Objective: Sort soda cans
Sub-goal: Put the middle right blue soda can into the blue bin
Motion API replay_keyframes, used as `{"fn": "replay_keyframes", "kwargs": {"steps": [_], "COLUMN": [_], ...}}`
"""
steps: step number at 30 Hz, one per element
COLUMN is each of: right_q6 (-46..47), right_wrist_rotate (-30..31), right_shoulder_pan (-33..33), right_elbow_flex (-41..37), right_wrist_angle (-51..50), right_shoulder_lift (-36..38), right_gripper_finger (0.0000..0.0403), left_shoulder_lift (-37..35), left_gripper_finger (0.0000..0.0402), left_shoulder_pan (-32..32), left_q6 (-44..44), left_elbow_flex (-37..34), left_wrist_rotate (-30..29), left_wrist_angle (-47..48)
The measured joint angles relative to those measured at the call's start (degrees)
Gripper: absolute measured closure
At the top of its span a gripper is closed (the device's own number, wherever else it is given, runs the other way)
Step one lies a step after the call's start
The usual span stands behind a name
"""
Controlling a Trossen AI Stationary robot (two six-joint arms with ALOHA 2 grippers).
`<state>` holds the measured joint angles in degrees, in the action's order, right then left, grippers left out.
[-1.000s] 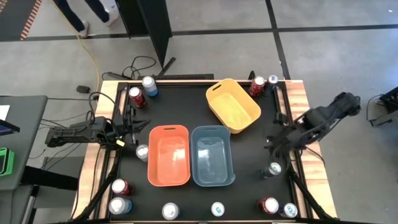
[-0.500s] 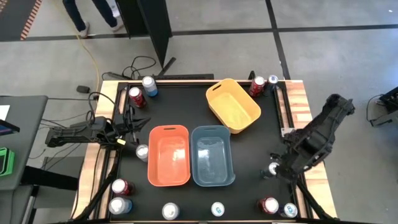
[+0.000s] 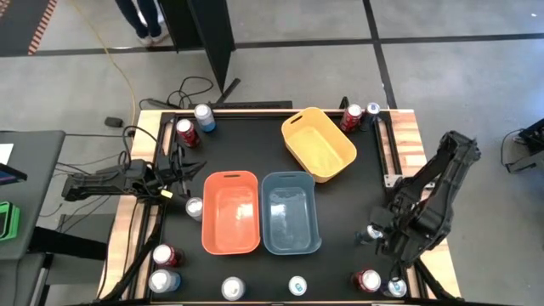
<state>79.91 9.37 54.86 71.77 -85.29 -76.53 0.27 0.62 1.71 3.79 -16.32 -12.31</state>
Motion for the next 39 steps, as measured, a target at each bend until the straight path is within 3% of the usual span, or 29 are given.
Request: {"fn": "replay_keyframes", "kwargs": {"steps": [20,39], "right_q6": [-0.82,-2.28], "right_wrist_rotate": [-1.6,-1.89], "right_shoulder_pan": [-2.94,-3.14], "right_elbow_flex": [-8.5,-20.15], "right_wrist_angle": [7.23,22.49], "right_shoulder_lift": [0.04,0.07], "right_gripper_finger": [0.0052,0.0063], "left_shoulder_lift": [0.0,0.0], "left_gripper_finger": [0.0401,0.0401], "left_shoulder_pan": [0.0,0.0], "left_q6": [-0.86,-0.86], "left_elbow_flex": [0.0,0.0], "left_wrist_rotate": [0.07,0.08], "left_wrist_angle": [2.65,2.66]}}
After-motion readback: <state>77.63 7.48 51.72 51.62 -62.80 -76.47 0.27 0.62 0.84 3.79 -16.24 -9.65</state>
